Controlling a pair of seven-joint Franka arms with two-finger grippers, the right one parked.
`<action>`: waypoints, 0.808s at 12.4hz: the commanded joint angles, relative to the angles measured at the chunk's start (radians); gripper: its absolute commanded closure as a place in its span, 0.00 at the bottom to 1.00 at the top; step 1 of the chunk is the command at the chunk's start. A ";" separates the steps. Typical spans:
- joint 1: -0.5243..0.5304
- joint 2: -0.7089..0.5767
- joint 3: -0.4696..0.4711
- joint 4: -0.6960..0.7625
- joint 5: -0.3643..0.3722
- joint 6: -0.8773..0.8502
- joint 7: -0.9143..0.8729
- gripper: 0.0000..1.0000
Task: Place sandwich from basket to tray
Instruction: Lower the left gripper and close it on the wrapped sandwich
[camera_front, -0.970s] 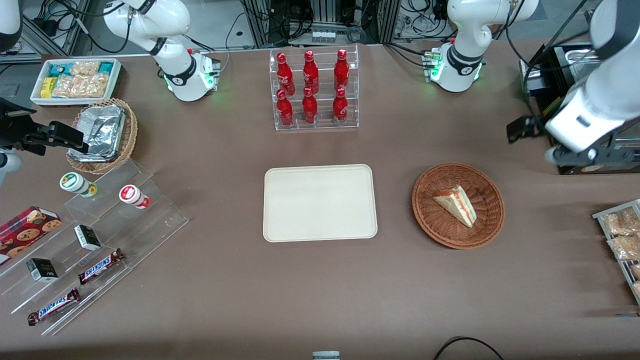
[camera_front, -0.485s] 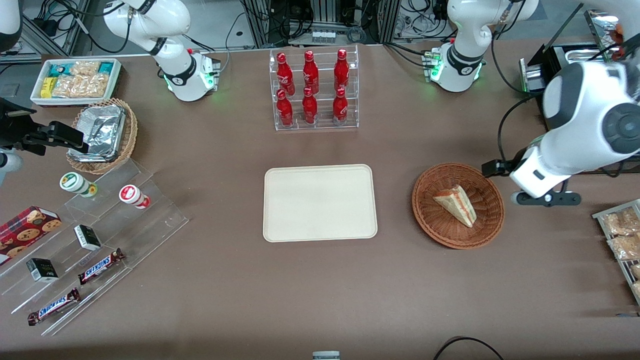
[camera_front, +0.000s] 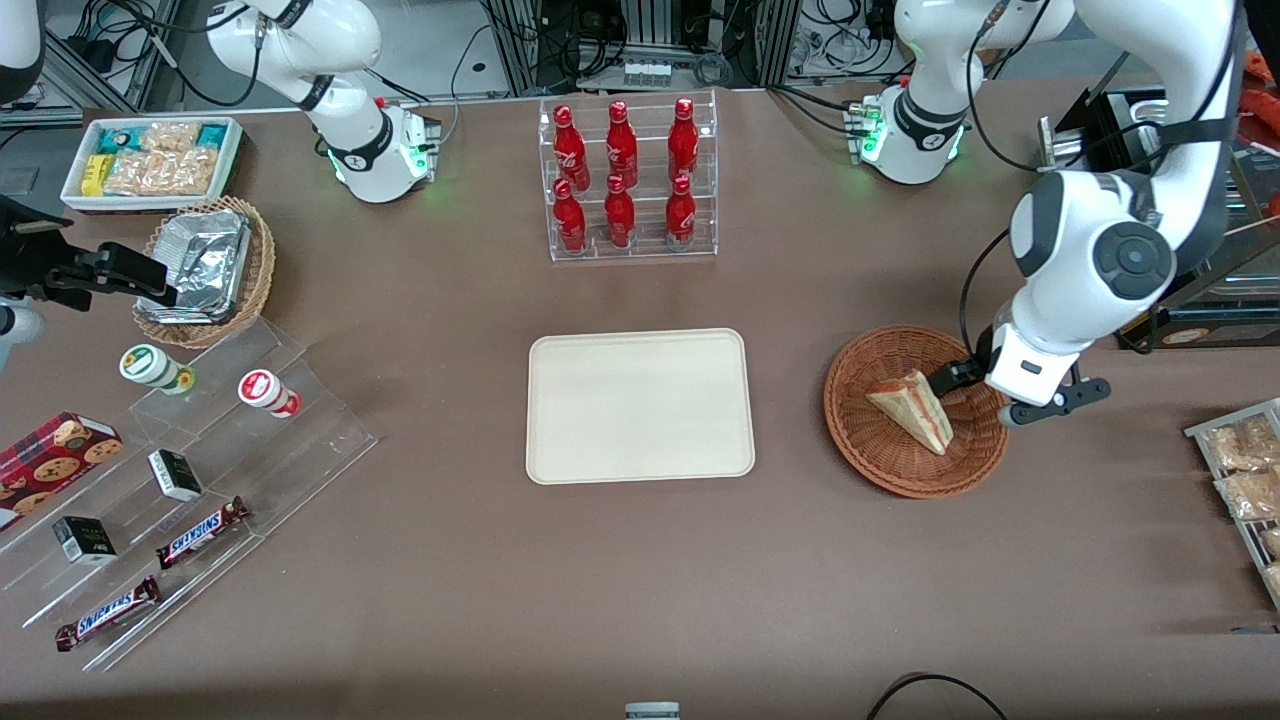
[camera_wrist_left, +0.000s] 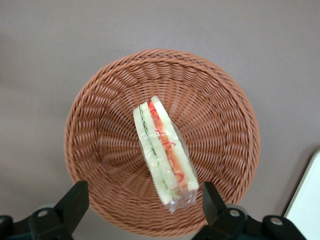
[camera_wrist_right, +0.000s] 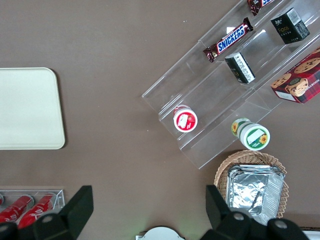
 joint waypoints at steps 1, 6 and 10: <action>-0.025 -0.021 -0.006 -0.060 0.000 0.086 -0.271 0.00; -0.033 0.063 -0.006 -0.058 0.015 0.138 -0.479 0.00; -0.032 0.123 -0.006 -0.057 0.034 0.152 -0.496 0.00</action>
